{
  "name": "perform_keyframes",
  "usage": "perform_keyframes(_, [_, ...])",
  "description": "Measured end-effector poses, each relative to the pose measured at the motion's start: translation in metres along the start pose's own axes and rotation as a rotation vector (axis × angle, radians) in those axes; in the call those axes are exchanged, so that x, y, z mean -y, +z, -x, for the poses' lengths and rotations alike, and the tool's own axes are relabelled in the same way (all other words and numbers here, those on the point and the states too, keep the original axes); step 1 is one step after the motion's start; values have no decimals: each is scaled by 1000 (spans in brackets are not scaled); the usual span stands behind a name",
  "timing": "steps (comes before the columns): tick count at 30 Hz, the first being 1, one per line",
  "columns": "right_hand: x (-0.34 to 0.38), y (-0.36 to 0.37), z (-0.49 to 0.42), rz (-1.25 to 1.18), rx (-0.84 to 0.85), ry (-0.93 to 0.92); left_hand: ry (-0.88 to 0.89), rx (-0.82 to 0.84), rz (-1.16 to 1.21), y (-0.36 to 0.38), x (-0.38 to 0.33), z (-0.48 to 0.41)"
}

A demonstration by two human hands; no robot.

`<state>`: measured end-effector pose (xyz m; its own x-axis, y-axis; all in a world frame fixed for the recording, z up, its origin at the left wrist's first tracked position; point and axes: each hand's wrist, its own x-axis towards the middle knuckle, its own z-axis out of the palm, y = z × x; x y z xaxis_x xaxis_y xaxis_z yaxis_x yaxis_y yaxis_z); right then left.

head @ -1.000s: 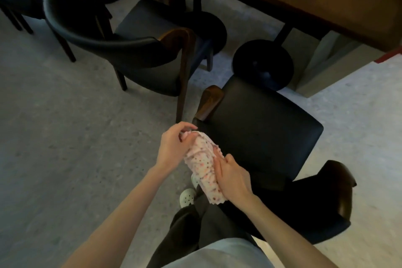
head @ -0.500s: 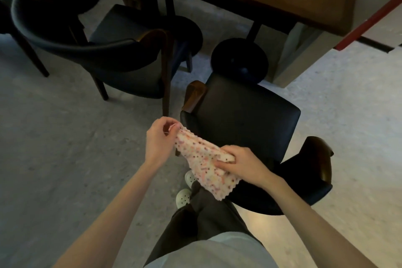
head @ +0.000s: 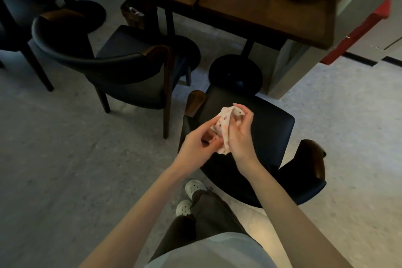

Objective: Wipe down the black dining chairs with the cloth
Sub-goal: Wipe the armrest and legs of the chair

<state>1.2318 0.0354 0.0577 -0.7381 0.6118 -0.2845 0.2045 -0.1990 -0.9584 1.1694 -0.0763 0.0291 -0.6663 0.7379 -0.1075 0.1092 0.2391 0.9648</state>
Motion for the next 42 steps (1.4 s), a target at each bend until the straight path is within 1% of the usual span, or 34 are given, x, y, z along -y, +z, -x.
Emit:
perform_keyframes(2, [1, 4, 5, -103, 104, 139, -6, -107, 0, 4, 0, 5])
perform_keyframes(4, [-2, 1, 9, -122, 186, 216, -26, -172, 7, 2, 1, 10])
perform_keyframes(7, [-6, -2, 11, -24, 227, 246, -68, -183, -75, -4, 0, 14])
perform_keyframes(9, [-11, -5, 6, 78, 177, 200, -77, -140, -168, -9, 3, 15])
perform_keyframes(11, [-19, -12, -7, 194, 78, 133, -103, -84, -264, -14, 10, 17])
perform_keyframes(12, [-25, -15, -17, 288, 24, 95, -134, -87, -286, -17, 15, 19])
perform_keyframes(14, [-36, -20, -39, 456, -34, 40, -207, -153, -281, -22, 28, 23])
perform_keyframes(16, [-48, -16, -61, 507, -43, 40, -272, -215, -243, -25, 39, 26])
perform_keyframes(19, [-71, -1, -90, 495, -27, 111, -345, -196, -181, -23, 50, 24])
perform_keyframes(22, [-98, 22, -97, 541, 68, 148, -380, -149, -143, -16, 56, 15])
perform_keyframes(25, [-109, 28, -76, 588, 185, 137, -431, -180, -140, -6, 61, 8])
perform_keyframes(27, [-109, 11, -62, 611, 285, 129, -449, -219, -134, 0, 62, 8])
perform_keyframes(30, [-108, -26, -45, 658, 490, 116, -484, -258, -64, 6, 62, 10])
perform_keyframes(33, [-93, -50, -44, 685, 682, 226, -506, -275, -17, 8, 60, 9])
perform_keyframes(34, [-85, -54, -50, 696, 724, 235, -513, -288, 13, 9, 59, 10])
perform_keyframes(35, [-76, -54, -57, 704, 721, 204, -516, -308, 50, 11, 58, 11])
perform_keyframes(38, [-62, -35, -94, 627, 515, 45, -519, -423, 92, 18, 56, 17])
perform_keyframes(39, [-63, -22, -105, 586, 500, -8, -529, -464, 74, 21, 56, 20])
perform_keyframes(42, [-80, 16, -117, 576, 597, -71, -569, -522, 32, 33, 54, 26])
